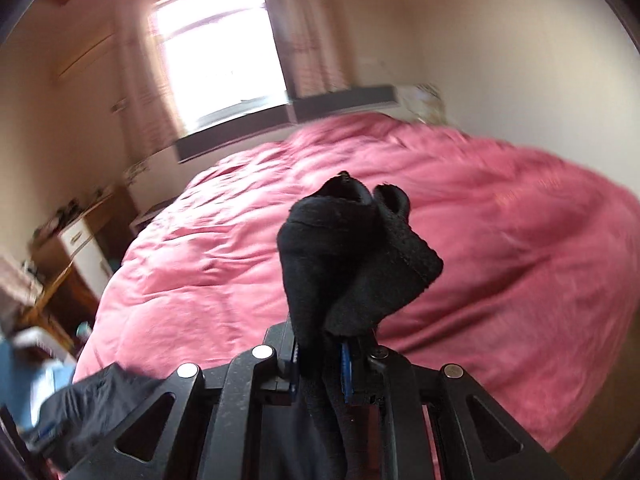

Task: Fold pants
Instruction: 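Grasp the trouser leg ends with the right tool and lift them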

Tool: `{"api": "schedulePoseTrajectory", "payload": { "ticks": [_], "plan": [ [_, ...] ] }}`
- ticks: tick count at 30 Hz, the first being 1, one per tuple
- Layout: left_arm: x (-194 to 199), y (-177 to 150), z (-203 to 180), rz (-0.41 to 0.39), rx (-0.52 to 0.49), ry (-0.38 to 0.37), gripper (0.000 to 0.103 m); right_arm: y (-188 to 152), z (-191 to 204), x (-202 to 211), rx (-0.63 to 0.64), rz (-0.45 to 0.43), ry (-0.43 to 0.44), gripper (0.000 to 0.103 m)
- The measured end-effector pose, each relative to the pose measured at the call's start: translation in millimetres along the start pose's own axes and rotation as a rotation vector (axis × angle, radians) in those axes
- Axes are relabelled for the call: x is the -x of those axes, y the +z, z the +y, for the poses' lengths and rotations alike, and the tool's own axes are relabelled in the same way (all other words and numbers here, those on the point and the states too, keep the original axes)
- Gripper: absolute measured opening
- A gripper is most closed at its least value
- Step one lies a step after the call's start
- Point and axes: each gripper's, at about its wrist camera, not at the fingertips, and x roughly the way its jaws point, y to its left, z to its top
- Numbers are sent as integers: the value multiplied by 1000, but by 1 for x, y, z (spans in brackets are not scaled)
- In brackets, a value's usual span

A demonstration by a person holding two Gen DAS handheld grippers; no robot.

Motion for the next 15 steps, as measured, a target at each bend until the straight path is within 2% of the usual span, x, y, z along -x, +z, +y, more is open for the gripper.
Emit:
{"api": "schedulePoseTrajectory", "payload": {
  "ticks": [3, 9, 15],
  "plan": [
    [-1, 2, 8, -3, 21, 12, 72, -1, 40, 0, 79, -5, 43, 15],
    [-6, 3, 22, 16, 64, 44, 72, -29, 108, -9, 273, 19, 133, 15],
    [-10, -1, 24, 28, 70, 46, 72, -83, 165, -24, 441, 107, 216, 15]
  ]
}}
